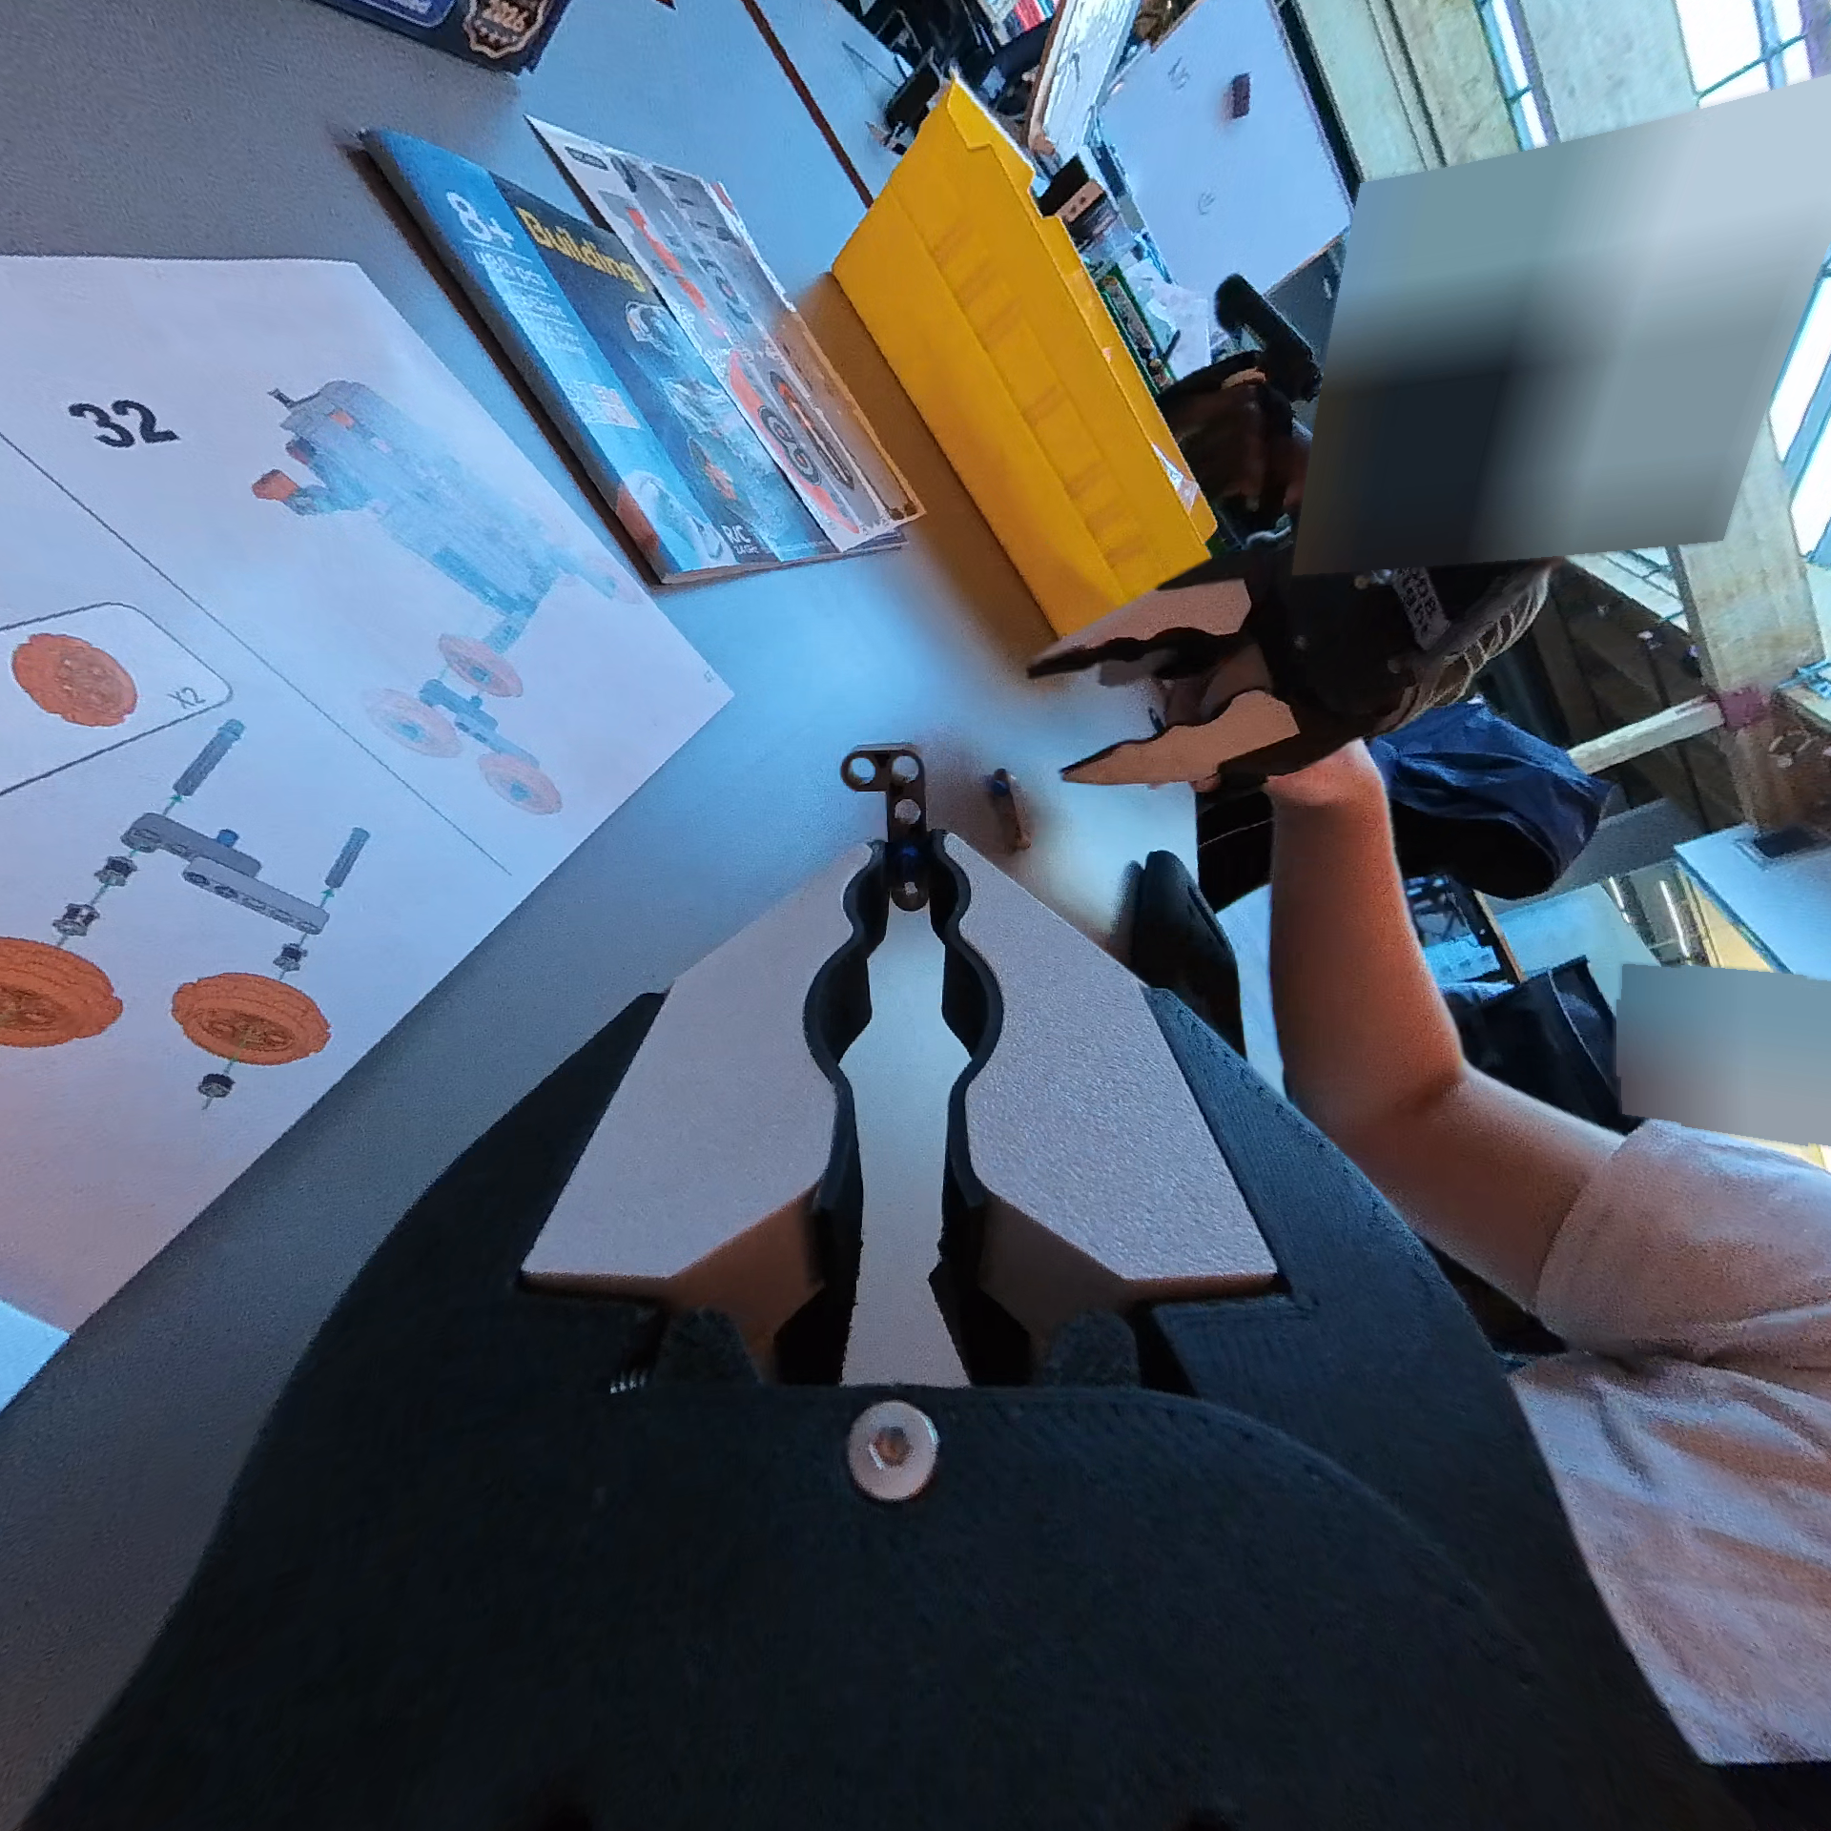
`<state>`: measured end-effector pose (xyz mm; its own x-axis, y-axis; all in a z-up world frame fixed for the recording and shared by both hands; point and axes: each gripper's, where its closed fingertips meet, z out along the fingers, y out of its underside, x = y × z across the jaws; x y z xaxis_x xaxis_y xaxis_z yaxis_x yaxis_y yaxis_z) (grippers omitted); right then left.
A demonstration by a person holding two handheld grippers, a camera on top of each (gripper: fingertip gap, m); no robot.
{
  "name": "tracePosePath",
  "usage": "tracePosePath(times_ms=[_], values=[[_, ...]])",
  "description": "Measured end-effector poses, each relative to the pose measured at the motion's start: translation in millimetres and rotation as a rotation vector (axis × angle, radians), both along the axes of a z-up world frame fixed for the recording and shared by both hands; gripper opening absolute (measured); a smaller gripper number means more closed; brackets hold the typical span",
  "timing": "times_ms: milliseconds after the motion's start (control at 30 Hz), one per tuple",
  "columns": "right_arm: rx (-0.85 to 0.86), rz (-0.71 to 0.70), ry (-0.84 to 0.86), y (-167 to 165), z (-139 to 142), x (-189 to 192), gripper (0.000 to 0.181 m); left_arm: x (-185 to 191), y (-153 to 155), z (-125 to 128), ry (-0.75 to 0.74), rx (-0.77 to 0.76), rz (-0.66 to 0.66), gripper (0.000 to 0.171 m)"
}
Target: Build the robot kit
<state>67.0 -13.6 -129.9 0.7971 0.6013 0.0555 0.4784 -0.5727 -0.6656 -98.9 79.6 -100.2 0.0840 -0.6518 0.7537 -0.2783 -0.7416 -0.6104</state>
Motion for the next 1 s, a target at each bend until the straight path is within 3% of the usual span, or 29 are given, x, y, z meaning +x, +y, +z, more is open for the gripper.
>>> tracePosePath(times_ms=[100, 167, 267, 300, 433, 533, 633, 700, 833, 933, 1000], values=[[-0.035, -0.145, 0.333, -24, 10, -9, 0.061, 3, -3, 3, -0.003, 0.001, -0.019, 0.004], [0.038, -0.275, 0.394, -24, 2, -17, 0.073, 5, -4, 4, 0.010, 0.025, -0.022, 0.004], [0.109, -0.343, 0.128, -21, -7, -12, 0.074, 6, -8, 0, 0.029, 0.044, -0.034, 0.004], [0.123, -0.333, 0.110, -18, -5, -17, 0.066, 6, -9, 0, 0.027, 0.039, -0.036, 0.004], [-0.035, -0.341, 0.079, -17, -32, -24, 0.065, 6, -12, 2, 0.015, 0.036, -0.043, 0.004], [-0.022, -0.350, 0.063, -15, -32, -22, 0.047, 7, -12, 5, 0.010, 0.042, -0.050, 0.004], [-0.013, -0.279, 0.048, -14, -31, -29, 0.039, 8, -15, 5, -0.002, 0.028, -0.066, 0.004], [0.121, -0.200, -0.024, -4, -18, -37, 0.039, 10, -20, 6, -0.013, 0.014, -0.088, 0.004], [0.422, 0.063, -0.146, 23, 23, -93, 0.039, 16, -37, 26, -0.129, -0.029, -0.181, 0.004], [0.536, 0.203, -0.178, 47, 35, -125, 0.039, 12, -34, 28, -0.135, -0.027, -0.186, 0.004], [0.524, 0.264, -0.142, 59, 35, -142, 0.039, 6, -27, 25, -0.134, -0.043, -0.172, 0.004]])
